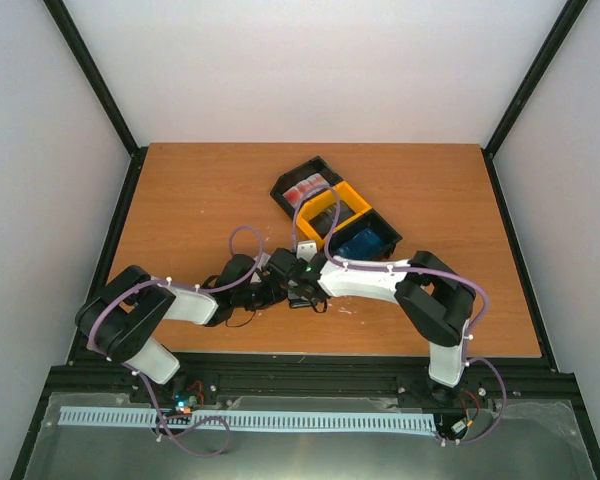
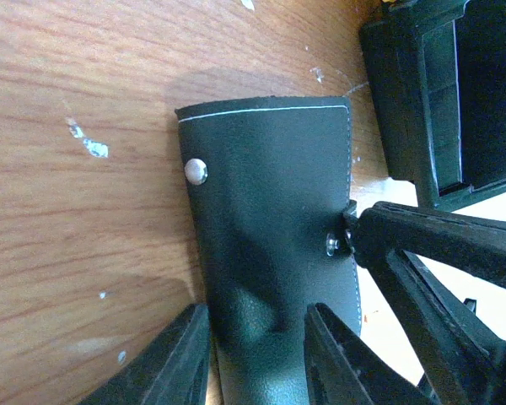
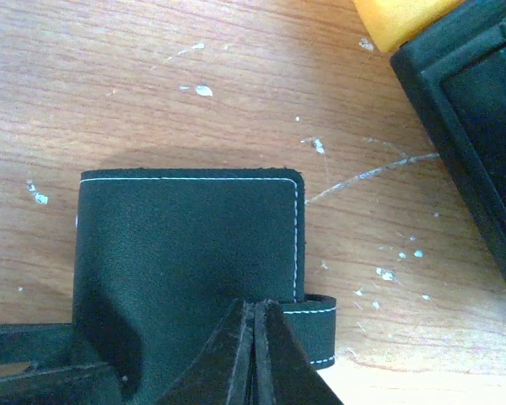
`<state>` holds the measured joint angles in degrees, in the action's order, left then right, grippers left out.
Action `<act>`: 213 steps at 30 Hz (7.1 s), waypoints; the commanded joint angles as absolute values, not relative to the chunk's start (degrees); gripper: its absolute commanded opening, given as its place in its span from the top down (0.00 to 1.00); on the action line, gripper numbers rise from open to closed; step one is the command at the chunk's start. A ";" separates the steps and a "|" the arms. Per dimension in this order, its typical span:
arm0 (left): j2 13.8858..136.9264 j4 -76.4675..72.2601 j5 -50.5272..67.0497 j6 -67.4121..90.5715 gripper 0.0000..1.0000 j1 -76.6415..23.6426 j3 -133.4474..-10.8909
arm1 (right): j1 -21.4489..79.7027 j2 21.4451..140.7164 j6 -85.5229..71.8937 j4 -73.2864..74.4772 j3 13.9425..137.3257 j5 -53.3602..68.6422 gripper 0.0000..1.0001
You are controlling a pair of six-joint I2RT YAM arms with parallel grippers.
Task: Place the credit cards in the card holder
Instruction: Close the card holder at the center of the board.
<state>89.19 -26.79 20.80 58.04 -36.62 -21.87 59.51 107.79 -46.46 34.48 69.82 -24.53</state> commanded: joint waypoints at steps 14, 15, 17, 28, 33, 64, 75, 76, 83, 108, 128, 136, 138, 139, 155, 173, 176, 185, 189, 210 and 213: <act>93.01 -16.69 17.73 58.51 0.66 -36.28 -19.42 | 59.99 104.45 -47.77 26.42 65.23 -23.71 0.97; 93.13 -16.70 17.75 58.52 0.66 -36.27 -19.42 | 59.98 104.61 -47.81 26.19 65.19 -23.68 0.97; 93.12 -16.78 17.75 58.49 0.67 -36.30 -19.42 | 59.94 104.98 -47.60 25.62 65.29 -23.41 0.97; 93.36 -16.96 17.83 58.48 0.68 -36.29 -19.34 | 60.00 105.27 -47.68 25.22 65.24 -22.31 0.97; 93.34 -16.96 17.82 58.45 0.68 -36.25 -19.42 | 59.94 105.29 -47.59 27.01 65.61 -21.71 0.97; 93.59 -16.70 17.84 58.17 0.68 -36.21 -19.70 | 59.94 106.30 -47.98 26.10 65.45 -20.55 0.97; 94.12 -17.23 18.08 58.21 0.68 -36.21 -19.69 | 59.95 104.47 -47.98 28.33 65.84 -22.55 0.97; 94.10 -17.20 18.10 58.22 0.68 -36.21 -19.69 | 59.94 104.64 -47.99 28.24 65.78 -22.45 0.97; 94.15 -17.29 18.10 58.43 0.68 -36.19 -19.60 | 59.94 105.88 -48.07 27.73 65.65 -22.35 0.97; 94.10 -17.14 17.94 58.36 0.68 -36.21 -19.69 | 59.90 106.06 -48.41 27.35 65.10 -19.75 0.97; 94.40 -17.35 18.05 58.41 0.69 -36.12 -19.60 | 59.85 101.05 -49.69 26.53 63.03 -23.51 0.97; 94.49 -17.60 18.14 58.44 0.68 -36.08 -19.45 | 59.65 101.56 -49.95 25.88 62.49 -24.21 0.97; 94.54 -17.72 18.34 58.40 0.68 -36.12 -19.47 | 59.52 102.33 -49.84 25.23 62.41 -23.59 0.97; 94.52 -17.71 18.37 58.36 0.68 -36.12 -19.43 | 59.48 102.69 -49.83 24.98 62.47 -23.49 0.97; 94.45 -17.67 18.37 58.26 0.69 -36.12 -19.35 | 58.93 104.85 -49.57 22.19 61.53 -21.01 0.97; 94.45 -17.38 18.27 58.20 0.69 -36.03 -19.77 | 58.80 103.78 -50.80 22.14 59.61 -18.80 0.97; 94.51 -17.31 18.25 58.24 0.69 -36.03 -19.78 | 58.80 104.03 -51.34 21.03 58.74 -18.07 0.97; 94.45 -17.31 18.19 58.30 0.69 -36.01 -19.61 | 58.80 103.09 -50.79 20.13 59.30 -18.62 0.97; 94.42 -17.31 18.13 58.43 0.69 -36.02 -19.60 | 58.80 102.38 -49.98 20.66 60.29 -18.84 0.94; 94.53 -17.40 18.29 58.36 0.69 -35.98 -19.67 | 58.67 98.46 -53.08 26.32 61.17 -24.23 0.84; 94.58 -17.56 18.42 58.44 0.69 -36.01 -19.61 | 58.67 99.04 -53.72 26.25 60.79 -23.80 0.84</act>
